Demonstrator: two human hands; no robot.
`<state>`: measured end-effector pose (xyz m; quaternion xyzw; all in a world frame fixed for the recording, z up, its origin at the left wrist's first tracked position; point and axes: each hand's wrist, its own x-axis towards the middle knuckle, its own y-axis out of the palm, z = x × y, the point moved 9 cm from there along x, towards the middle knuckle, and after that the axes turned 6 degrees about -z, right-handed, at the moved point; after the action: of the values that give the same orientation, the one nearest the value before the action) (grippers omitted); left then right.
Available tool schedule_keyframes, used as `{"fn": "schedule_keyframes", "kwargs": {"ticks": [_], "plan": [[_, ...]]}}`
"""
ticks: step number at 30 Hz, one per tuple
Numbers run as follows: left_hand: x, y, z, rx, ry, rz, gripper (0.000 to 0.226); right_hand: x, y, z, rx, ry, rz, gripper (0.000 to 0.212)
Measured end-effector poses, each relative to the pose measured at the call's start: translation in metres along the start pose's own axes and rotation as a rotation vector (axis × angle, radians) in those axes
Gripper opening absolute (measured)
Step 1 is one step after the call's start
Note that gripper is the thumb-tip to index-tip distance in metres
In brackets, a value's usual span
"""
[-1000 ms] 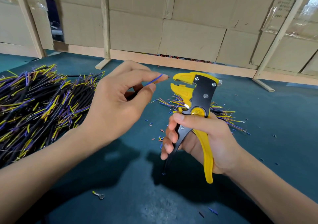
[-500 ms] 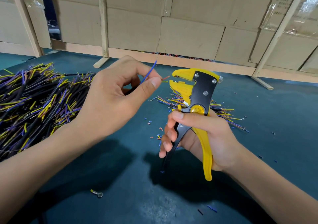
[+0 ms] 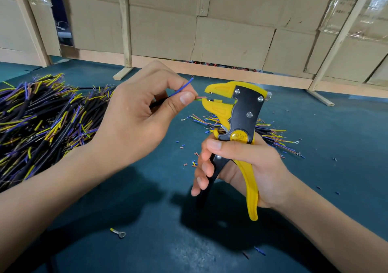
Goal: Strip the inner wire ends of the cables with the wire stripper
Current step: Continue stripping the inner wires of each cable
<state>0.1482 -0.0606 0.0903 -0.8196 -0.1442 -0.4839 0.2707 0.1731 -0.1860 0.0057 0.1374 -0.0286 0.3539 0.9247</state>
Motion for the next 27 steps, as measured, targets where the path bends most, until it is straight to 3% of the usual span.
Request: {"fn": "schedule_keyframes", "kwargs": {"ticks": [11, 18, 27], "plan": [[0.002, -0.007, -0.003, -0.004, 0.008, -0.058, 0.007, -0.001, 0.0, 0.001, -0.04, -0.016, 0.043, 0.019], [0.004, -0.006, -0.004, -0.008, 0.03, 0.009, 0.006, -0.001, 0.002, 0.001, 0.007, 0.002, 0.036, 0.017], [0.007, -0.005, -0.012, 0.153, 0.128, 0.063, 0.015, -0.001, 0.003, 0.0, 0.011, 0.024, 0.059, 0.019]]}}
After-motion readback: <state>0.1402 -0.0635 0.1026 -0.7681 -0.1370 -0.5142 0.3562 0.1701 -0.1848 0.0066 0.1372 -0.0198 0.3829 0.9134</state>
